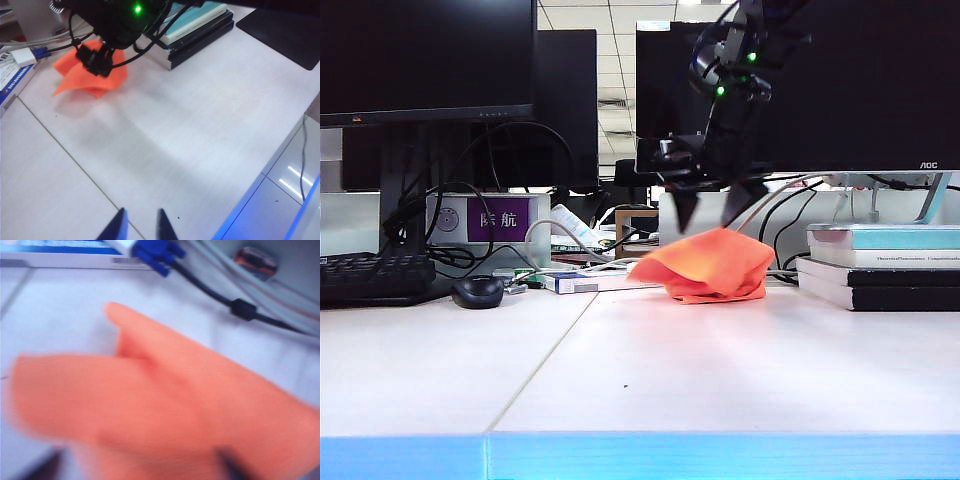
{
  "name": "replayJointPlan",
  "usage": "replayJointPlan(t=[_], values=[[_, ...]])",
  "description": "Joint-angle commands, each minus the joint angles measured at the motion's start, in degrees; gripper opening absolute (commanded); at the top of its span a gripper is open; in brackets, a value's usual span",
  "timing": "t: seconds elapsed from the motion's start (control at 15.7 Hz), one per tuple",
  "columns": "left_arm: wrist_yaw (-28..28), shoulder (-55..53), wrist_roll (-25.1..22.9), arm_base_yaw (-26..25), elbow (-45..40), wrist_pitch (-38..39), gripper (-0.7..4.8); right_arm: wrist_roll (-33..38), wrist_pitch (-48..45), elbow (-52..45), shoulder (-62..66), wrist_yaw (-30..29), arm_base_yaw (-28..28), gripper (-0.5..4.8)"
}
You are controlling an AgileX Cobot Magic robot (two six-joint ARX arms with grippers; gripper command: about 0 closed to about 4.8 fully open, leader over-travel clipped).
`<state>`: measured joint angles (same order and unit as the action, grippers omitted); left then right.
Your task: Wipe the table from back to front using the rag.
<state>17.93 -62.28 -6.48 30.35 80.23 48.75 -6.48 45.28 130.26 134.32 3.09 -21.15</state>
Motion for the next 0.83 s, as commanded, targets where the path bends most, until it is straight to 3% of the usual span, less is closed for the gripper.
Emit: replayJointPlan(t=[0.06,0.13,0.25,0.32,0.38,0.7,0.83], values=[[0.3,0.0,-0.2,0.1,0.3,-1.9,0.84,0.9,2.3,0.1,-1.5,-3.5,-0.1,4.29],[0.3,-0.6,-0.2,0.1,0.3,-3.1,0.84,1.2,3.5,0.2,-1.9,-5.5,-0.1,2.95],[0.3,-1.7,-0.2,0.1,0.3,-3.8,0.84,2.0,5.0,0.2,-2.5,-6.0,-0.1,1.46],[0.3,-2.3,-0.2,0.1,0.3,-4.0,0.84,2.1,5.5,0.2,-2.7,-6.5,-0.1,0.86],[0.3,-3.2,-0.3,0.1,0.3,-4.4,0.84,2.1,5.8,0.1,-3.1,-6.6,-0.1,0.71],[0.3,-7.6,-0.6,0.1,0.3,-7.6,0.84,2.4,6.3,0.2,-4.9,-7.3,-0.1,0.91],[0.3,-9.6,-0.6,0.1,0.3,-9.4,0.84,3.4,6.4,0.2,-5.5,-7.4,-0.1,2.82]])
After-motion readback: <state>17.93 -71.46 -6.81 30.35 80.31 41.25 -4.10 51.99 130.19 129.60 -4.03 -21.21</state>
